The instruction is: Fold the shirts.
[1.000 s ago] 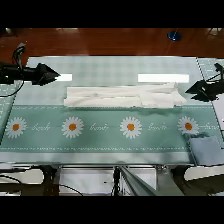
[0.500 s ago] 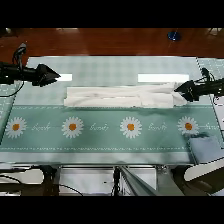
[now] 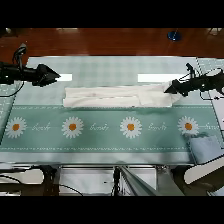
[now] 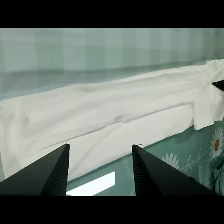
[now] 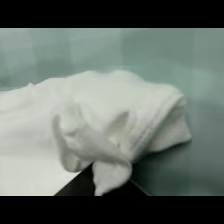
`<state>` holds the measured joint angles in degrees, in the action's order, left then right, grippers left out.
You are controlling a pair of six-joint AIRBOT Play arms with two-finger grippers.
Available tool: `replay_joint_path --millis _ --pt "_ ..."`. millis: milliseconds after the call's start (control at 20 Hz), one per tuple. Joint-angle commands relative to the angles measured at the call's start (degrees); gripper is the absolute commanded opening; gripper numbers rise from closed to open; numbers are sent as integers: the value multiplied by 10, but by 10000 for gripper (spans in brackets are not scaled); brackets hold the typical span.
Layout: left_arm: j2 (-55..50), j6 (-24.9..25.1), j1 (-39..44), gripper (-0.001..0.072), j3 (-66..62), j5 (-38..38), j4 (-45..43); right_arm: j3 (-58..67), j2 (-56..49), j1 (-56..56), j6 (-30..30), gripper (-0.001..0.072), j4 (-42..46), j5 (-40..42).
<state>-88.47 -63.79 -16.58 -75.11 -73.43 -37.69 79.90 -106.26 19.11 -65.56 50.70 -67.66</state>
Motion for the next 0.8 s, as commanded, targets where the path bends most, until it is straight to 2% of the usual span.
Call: replay_joint_path --millis 0,100,150,200,300,450,650,750 --pt "1 0 15 447 -1 -13 8 2 61 -6 12 19 -24 16" --pt "1 0 47 176 -1 -23 40 2 115 -6 5 19 -24 2" --pt "0 1 68 84 -1 -23 62 2 142 -8 -1 19 -24 -5" --pt "0 1 94 33 -1 -20 86 2 170 -8 -7 19 -24 -13" --pt "0 1 155 32 -1 5 119 2 224 -7 -20 19 -23 -24" --pt "0 -1 255 32 -1 90 124 2 292 -7 -43 19 -22 -49" --pt "-8 -39 382 32 -1 252 125 2 354 -7 -69 19 -21 -79" --pt "-22 -56 431 33 -1 291 125 2 371 -7 -76 19 -21 -94"
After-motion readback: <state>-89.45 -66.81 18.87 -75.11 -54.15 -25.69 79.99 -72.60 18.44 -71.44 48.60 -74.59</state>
